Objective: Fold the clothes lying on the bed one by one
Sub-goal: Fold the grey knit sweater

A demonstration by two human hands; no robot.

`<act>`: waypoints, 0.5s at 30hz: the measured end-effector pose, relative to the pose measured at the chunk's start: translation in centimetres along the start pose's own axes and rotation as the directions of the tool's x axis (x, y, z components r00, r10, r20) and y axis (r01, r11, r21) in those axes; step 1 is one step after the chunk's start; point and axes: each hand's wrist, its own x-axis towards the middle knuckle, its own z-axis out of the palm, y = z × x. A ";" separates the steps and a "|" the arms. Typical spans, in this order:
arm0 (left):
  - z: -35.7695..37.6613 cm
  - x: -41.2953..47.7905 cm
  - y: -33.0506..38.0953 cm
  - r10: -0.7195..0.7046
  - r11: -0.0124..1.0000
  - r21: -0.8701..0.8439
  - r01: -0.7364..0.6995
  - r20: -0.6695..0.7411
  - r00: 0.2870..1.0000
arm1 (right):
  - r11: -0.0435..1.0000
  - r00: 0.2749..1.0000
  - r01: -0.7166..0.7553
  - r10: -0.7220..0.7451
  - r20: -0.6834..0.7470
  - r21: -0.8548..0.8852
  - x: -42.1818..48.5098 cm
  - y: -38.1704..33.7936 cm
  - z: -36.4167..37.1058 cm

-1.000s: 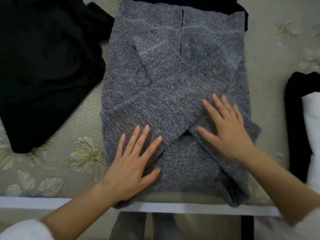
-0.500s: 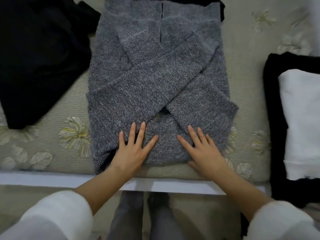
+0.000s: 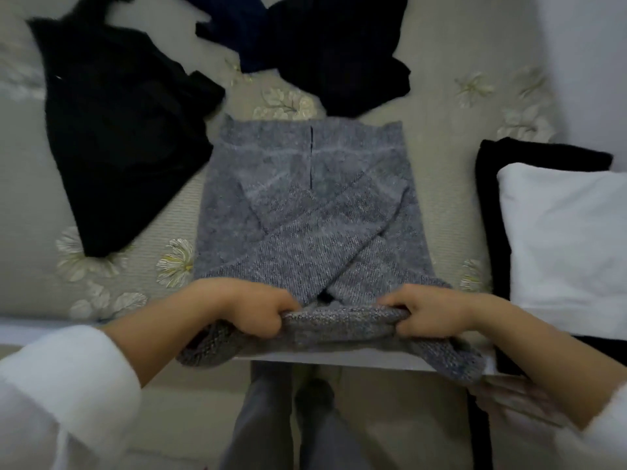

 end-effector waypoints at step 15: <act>-12.9 1.0 -6.2 -0.119 0.920 0.234 0.314 -0.595 0.795 | 0.969 0.954 -0.169 0.116 -0.277 -0.179 6.4 -2.3 -14.0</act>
